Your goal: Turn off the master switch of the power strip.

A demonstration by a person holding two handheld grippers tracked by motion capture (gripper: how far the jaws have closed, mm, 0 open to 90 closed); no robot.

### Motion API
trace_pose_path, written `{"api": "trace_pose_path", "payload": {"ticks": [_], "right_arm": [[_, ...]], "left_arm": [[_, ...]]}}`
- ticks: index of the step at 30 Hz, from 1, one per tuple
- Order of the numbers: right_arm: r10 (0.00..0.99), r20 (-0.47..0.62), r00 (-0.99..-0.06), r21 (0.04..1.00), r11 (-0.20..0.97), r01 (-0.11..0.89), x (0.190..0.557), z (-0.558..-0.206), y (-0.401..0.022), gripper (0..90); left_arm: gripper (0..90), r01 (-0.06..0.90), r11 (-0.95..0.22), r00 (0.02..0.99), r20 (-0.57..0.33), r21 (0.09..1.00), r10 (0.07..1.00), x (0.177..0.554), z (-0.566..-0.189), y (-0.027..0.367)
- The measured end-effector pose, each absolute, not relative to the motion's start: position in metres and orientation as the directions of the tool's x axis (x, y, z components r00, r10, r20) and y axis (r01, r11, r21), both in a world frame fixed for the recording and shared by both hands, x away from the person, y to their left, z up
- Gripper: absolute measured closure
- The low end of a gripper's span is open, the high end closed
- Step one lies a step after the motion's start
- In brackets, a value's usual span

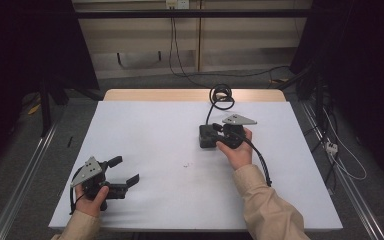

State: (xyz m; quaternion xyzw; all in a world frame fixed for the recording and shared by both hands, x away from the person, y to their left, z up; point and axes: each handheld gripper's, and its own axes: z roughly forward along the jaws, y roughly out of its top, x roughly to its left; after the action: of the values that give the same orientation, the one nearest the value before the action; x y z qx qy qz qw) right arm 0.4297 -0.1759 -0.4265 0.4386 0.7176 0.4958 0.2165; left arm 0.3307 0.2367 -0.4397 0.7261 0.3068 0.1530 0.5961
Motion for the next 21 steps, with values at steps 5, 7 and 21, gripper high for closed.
{"api": "trace_pose_path", "payload": {"ticks": [5,7,21], "right_arm": [[0.844,0.131,-0.521,0.903,0.116,0.415,0.4286,-0.4243,-0.1760,39.7],[0.842,0.132,-0.523,0.902,0.117,0.416,0.4284,-0.4244,-0.1759,34.9],[0.834,0.125,-0.538,0.894,0.141,0.426,0.4273,-0.4241,-0.1772,22.0]], "left_arm": [[4.4,0.264,-0.104,0.765,-0.142,0.959,0.628,0.3311,-0.4400,0.2376],[4.5,0.264,-0.100,0.764,-0.145,0.959,0.629,0.3309,-0.4401,0.2378],[4.4,0.269,-0.105,0.763,-0.145,0.957,0.629,0.3296,-0.4413,0.2400]]}}
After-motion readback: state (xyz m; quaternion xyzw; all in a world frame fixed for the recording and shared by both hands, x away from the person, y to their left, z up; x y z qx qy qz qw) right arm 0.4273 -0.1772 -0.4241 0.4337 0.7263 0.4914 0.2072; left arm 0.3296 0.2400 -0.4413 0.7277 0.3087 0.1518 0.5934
